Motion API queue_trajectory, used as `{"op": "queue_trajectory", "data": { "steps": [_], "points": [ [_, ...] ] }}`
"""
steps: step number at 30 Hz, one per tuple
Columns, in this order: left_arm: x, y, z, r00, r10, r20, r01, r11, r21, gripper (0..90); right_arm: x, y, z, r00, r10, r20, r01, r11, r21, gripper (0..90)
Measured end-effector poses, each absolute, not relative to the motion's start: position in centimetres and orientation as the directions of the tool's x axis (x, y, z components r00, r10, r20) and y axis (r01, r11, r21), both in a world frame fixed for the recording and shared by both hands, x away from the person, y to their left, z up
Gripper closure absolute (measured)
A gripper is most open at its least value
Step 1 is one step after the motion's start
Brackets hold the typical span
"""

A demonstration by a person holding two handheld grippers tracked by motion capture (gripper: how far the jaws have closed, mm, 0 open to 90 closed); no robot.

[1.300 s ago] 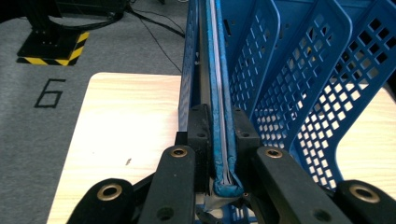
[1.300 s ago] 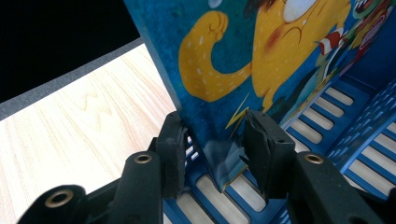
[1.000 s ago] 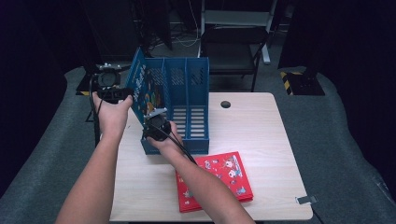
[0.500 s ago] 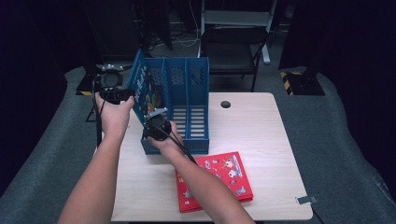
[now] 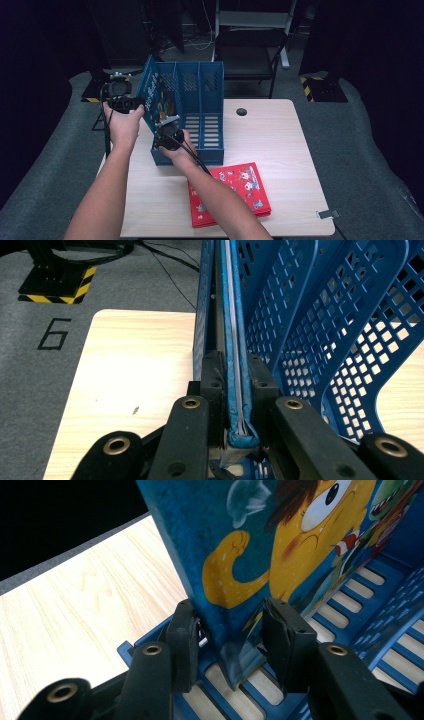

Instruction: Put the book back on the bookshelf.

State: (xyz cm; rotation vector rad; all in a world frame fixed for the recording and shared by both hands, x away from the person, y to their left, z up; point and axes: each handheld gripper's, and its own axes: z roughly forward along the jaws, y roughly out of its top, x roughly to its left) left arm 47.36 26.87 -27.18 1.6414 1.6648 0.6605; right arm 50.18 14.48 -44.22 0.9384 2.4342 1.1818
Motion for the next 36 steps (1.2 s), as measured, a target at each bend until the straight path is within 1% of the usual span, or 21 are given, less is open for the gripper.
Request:
{"op": "queue_trajectory", "data": {
  "steps": [2,3,5,7,8,9,12,16,17,27,28,29,30,31,32,34,35,36],
  "points": [
    [47.41,26.88,-27.23,0.046,0.991,-0.125,0.638,0.068,0.767,82.0,50.22,14.55,-44.32,-0.751,0.660,0.038,0.436,0.451,0.779,58.9],
    [47.45,26.91,-27.30,0.046,0.991,-0.128,0.639,0.069,0.766,82.0,49.99,14.62,-44.23,-0.738,0.671,0.065,0.472,0.445,0.761,58.9],
    [47.48,26.95,-27.42,0.045,0.990,-0.135,0.643,0.075,0.762,82.0,49.95,14.62,-44.23,-0.733,0.676,0.070,0.485,0.448,0.751,58.8],
    [47.51,26.99,-27.57,0.042,0.989,-0.141,0.644,0.081,0.761,82.0,50.00,14.64,-44.33,-0.737,0.673,0.058,0.480,0.461,0.747,58.7],
    [47.50,26.99,-27.59,0.042,0.989,-0.141,0.643,0.081,0.762,82.0,50.22,14.72,-44.46,-0.736,0.676,0.047,0.460,0.448,0.766,58.4],
    [47.50,26.99,-27.58,0.043,0.989,-0.139,0.643,0.079,0.762,82.0,50.33,14.51,-44.41,-0.752,0.659,0.029,0.447,0.477,0.757,58.4],
    [47.50,27.07,-27.62,0.043,0.989,-0.140,0.638,0.081,0.766,82.0,50.21,14.80,-44.53,-0.731,0.681,0.048,0.459,0.438,0.773,58.3],
    [47.47,27.05,-27.63,0.043,0.990,-0.137,0.637,0.078,0.767,81.8,50.30,14.62,-44.51,-0.748,0.662,0.036,0.448,0.465,0.763,57.9],
    [47.47,27.05,-27.62,0.043,0.990,-0.137,0.637,0.078,0.767,81.8,50.10,14.69,-44.41,-0.738,0.672,0.063,0.480,0.457,0.749,57.8],
    [47.44,27.01,-27.58,0.046,0.992,-0.121,0.632,0.065,0.773,80.4,50.10,14.80,-44.43,-0.727,0.682,0.081,0.493,0.436,0.753,57.6],
    [47.40,26.97,-27.57,0.041,0.992,-0.119,0.629,0.067,0.774,80.1,50.46,14.64,-44.62,-0.729,0.680,0.079,0.472,0.417,0.777,57.0],
    [47.40,26.97,-27.57,0.041,0.992,-0.119,0.629,0.067,0.774,80.1,50.20,14.64,-44.50,-0.711,0.692,0.123,0.524,0.405,0.750,56.6],
    [47.36,26.86,-27.61,0.042,0.992,-0.117,0.630,0.064,0.774,79.6,50.37,14.53,-44.65,-0.725,0.681,0.104,0.497,0.412,0.764,56.5],
    [47.36,26.86,-27.61,0.042,0.992,-0.117,0.630,0.064,0.774,78.9,50.19,14.62,-44.53,-0.712,0.692,0.119,0.518,0.404,0.754,56.5],
    [47.25,26.93,-27.62,0.040,0.992,-0.122,0.626,0.071,0.777,76.9,50.15,14.64,-44.52,-0.713,0.692,0.111,0.514,0.408,0.754,56.5],
    [47.20,27.17,-27.72,0.045,0.990,-0.136,0.629,0.078,0.773,72.7,50.29,14.59,-44.61,-0.728,0.681,0.075,0.473,0.421,0.774,55.9],
    [47.16,27.30,-27.83,0.053,0.988,-0.145,0.627,0.080,0.775,70.8,50.08,14.61,-44.53,-0.717,0.691,0.092,0.498,0.416,0.761,54.9],
    [47.11,27.37,-27.85,0.060,0.987,-0.151,0.625,0.081,0.776,68.2,50.29,14.48,-44.62,-0.728,0.683,0.062,0.465,0.425,0.777,53.9]
  ]
}}
